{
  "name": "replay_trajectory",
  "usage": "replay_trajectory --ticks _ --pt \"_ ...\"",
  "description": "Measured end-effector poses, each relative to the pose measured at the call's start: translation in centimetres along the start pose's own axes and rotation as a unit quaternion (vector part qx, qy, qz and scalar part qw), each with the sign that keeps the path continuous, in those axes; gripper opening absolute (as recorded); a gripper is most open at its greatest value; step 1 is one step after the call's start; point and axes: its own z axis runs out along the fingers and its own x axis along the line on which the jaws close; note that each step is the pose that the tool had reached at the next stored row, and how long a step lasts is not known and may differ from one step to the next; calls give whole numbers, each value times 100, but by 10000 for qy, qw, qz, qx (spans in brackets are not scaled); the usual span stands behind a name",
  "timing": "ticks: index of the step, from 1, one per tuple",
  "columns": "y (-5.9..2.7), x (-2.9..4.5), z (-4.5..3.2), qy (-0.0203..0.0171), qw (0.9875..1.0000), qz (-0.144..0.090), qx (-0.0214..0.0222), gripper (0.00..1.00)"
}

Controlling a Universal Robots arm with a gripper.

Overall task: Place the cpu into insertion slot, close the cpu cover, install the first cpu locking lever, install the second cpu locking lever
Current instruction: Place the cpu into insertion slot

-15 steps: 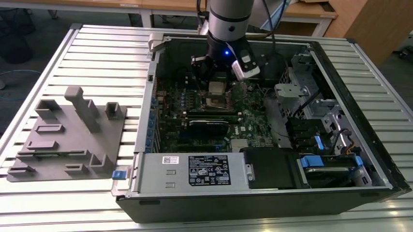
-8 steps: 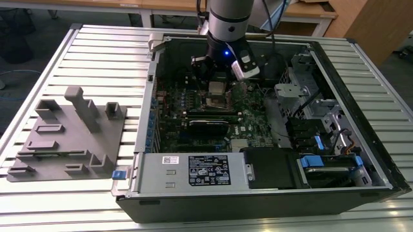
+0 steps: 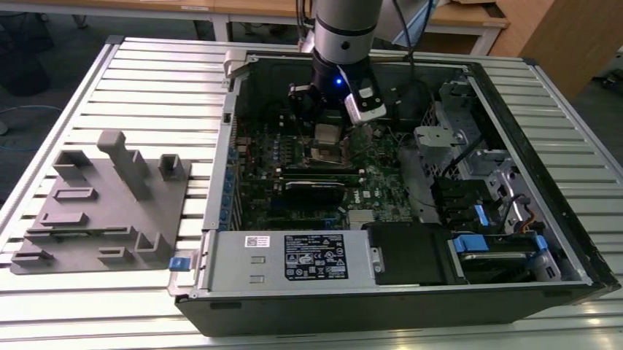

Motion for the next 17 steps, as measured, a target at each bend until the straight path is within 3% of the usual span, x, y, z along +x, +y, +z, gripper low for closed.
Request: replay_trajectory --ticks 6,12,17 --pt "0 0 1 -2 10000 16 -1 54" --pt "0 0 1 -41 9990 453 5 54" --pt "0 0 1 -44 9988 484 5 54"
